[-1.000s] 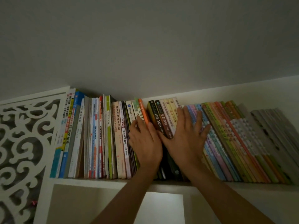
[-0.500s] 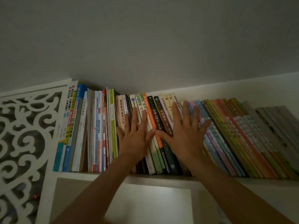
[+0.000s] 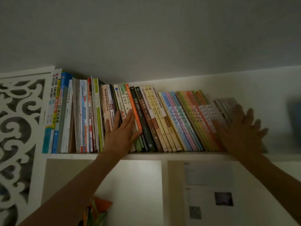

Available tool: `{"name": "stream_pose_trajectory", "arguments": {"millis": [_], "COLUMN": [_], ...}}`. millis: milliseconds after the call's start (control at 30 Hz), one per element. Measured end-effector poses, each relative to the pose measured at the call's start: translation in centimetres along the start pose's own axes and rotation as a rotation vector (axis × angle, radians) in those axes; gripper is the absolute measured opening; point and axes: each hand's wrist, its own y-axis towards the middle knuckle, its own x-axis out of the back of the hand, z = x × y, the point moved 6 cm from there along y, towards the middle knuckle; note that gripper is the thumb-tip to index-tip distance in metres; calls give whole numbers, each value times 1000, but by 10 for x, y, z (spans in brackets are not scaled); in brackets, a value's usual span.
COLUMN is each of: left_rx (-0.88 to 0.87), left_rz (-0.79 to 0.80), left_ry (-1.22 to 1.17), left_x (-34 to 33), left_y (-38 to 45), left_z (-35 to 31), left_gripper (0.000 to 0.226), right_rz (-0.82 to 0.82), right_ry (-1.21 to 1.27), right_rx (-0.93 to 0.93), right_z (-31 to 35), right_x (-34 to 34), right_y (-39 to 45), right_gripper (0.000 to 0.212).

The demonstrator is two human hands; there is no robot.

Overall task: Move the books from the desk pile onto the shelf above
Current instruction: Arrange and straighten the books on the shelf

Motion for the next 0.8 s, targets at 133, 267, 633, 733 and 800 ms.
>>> {"name": "stream_pose_trajectory", "arguments": {"millis": [133, 267, 633, 733, 800], "left_rx": [11, -22, 54, 96, 83], "left_rz": [-35, 27, -294, -254, -319], "left_ry": [18, 31, -406, -325, -270], "left_x": [-6, -1, 61, 62, 61], "left_y": [-18, -18, 93, 117, 119], "left_z": [-10, -7, 17, 20, 19], "left_gripper": [63, 50, 45, 50, 51], "right_rz": [-5, -82, -5, 4, 26], "right_ry": [59, 19, -25, -57, -66], "right_rx": [12, 60, 25, 34, 30], "right_z": [2, 7, 6, 4, 5], "right_x": [-4, -1, -7, -8, -10], "right_y": [-1, -5, 1, 2, 2], "right_gripper": [88, 78, 83, 86, 87]}}
